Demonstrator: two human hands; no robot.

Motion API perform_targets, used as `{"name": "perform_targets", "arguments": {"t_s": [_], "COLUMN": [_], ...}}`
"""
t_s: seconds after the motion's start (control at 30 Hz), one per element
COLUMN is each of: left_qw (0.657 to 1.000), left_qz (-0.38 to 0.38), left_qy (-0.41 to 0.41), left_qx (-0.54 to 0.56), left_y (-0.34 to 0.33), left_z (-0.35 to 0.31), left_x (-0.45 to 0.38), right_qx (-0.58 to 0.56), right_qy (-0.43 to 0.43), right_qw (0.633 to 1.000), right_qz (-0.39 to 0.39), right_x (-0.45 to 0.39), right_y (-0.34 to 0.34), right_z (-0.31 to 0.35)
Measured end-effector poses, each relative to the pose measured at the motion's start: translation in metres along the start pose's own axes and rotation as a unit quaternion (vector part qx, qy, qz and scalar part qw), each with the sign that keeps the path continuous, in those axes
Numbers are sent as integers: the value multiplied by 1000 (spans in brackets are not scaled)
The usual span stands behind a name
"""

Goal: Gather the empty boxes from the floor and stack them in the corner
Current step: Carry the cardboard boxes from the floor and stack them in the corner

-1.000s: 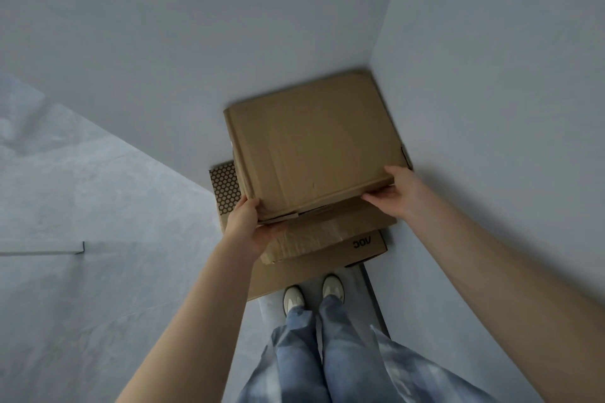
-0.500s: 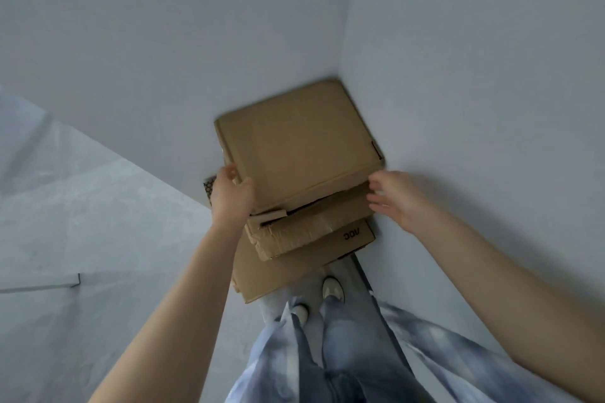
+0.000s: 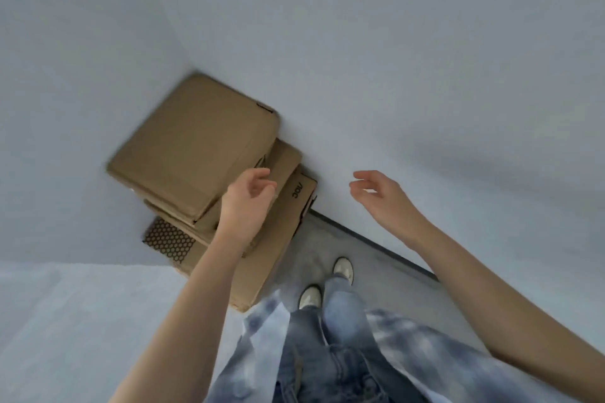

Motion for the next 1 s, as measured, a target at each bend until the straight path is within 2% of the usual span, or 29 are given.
{"name": "perform_targets", "arguments": {"t_s": [0.07,0.2,0.37,0.43,0.67,1.0], "left_qw": [998,979,931,901,819,686], "left_qz": [55,167,307,359,485,617], "left_qy": [-31,-105,-177,-216,-270,-330], "left_qx": [-21,-47,-91,-112,-146,-200], "left_y": [-20,-79,-164,-209,-334,-495], "left_z": [-9,-40,-78,-93,-112,-115], "left_x": [7,31,86,124,285,533], "right_qx": [-11,-47,-65,-85,-162,-216], "right_qy": [-12,-41,-97,-133,-220,-316], "right_qw": [1000,992,965,943,861,732], "right_qz": [-13,-109,-233,-292,-430,-563], "right_x": [21,74,151,191,338,530], "right_y": [16,61,110,135,199,290], "right_z": [-20,-63,-134,-171,-292,-439]}}
Point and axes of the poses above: each hand's wrist, its own x-axis away from the middle knuckle, its own y-axis out of the back of the hand, z = x × y, the point moved 3 cm from there along -x, towards the middle knuckle, and after that the axes turned 7 degrees about -z, right-handed, at the moved point
